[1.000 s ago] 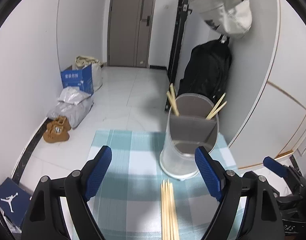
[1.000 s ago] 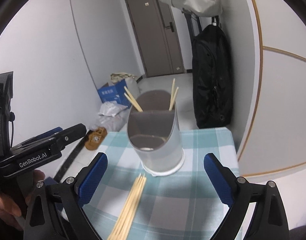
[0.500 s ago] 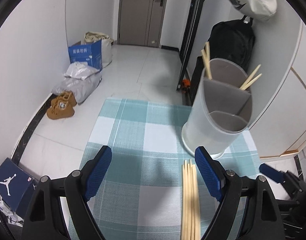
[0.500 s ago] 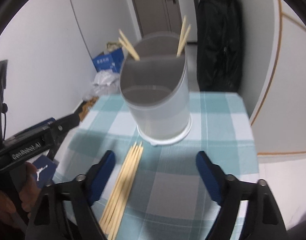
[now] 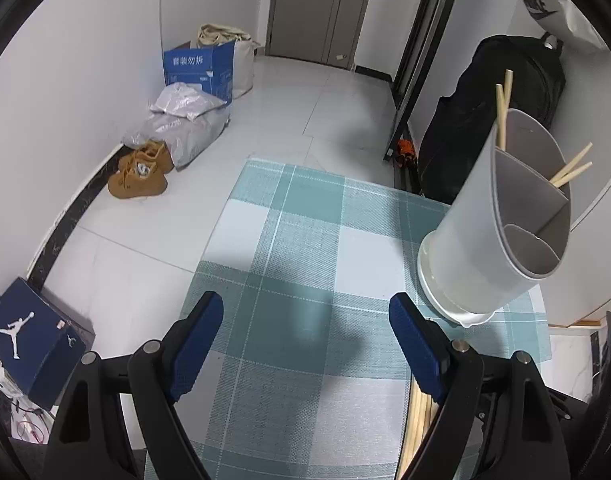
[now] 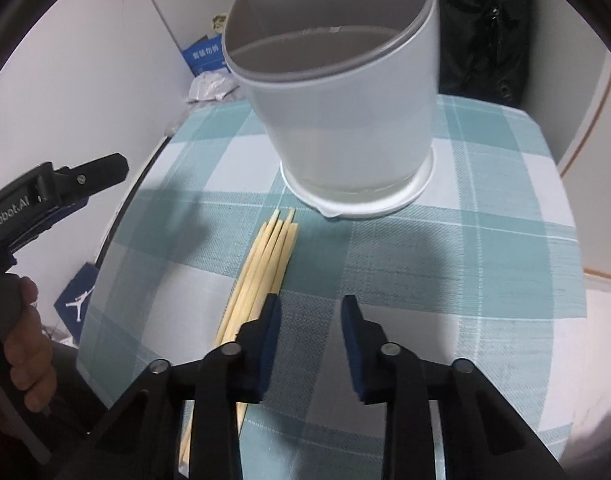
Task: Organize utensils
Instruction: 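Lower the right gripper onto the chopstick pile and pinch one chopstick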
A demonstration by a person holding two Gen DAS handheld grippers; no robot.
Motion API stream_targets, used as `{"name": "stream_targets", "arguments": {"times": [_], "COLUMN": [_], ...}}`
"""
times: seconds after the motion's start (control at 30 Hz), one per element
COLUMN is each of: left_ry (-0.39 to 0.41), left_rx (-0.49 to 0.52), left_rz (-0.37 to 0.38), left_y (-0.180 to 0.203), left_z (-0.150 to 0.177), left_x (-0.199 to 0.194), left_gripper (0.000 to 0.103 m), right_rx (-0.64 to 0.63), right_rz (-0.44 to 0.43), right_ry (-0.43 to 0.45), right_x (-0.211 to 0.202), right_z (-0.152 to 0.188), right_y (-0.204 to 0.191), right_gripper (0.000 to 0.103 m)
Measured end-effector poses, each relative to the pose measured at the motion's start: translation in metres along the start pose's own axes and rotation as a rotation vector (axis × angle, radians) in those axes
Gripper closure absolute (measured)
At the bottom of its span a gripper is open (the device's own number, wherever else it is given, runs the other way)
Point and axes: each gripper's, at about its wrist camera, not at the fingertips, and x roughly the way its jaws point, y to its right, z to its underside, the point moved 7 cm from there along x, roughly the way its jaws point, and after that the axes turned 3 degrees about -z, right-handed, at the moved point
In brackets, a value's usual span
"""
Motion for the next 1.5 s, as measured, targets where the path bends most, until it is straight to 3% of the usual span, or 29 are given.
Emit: {"name": "stream_targets", "arguments": {"times": [0.2,0.37,0.53,0.7,1.1,1.4,1.5], "left_ry": [-0.041,-0.063,-0.073,-0.077,-0.094,-0.096,-0.107], "left_rx": [-0.015,-0.043,-0.067,-0.098,-0.152,-0.168,-0.151], "left_rz": [-0.003,0.01,0.025,0.048,0.057,0.028,0.003], "left_y": [-0.009,-0.016,-0.021,-0.027,-0.042,-0.054,-0.057], "left_z": [0.003,0.003,0.002,0.001,-0.002,-0.001,0.003], "left_x": [0.007,0.009,0.01,0.007,0.008,0.01,0.015], "left_gripper": [0.021,0.021,0.021,0.021,0.021,0.021,0.021], "right_rx": [-0.031,-0.097,-0.092,-0.084,-0.122,-0.126,-0.124], "right_rz": [0.011,0.085,0.103,0.107,0.17,0.184,0.157], "right_ry": [-0.025,-0.022,-0.028,0.002,-0.05,-0.036,-0.032], "right_x": [0.013,0.018,0.021,0.016,0.033,0.037,0.04], "right_z": [-0.004,-0.008,-0.013,-0.02,-0.022,-0.032,-0.033], "right_y": [-0.006,-0.014,-0.018,-0.023,-0.035,-0.035,-0.039], "right_gripper": [0.083,0.084,0.086,0.086,0.085,0.085,0.097]}}
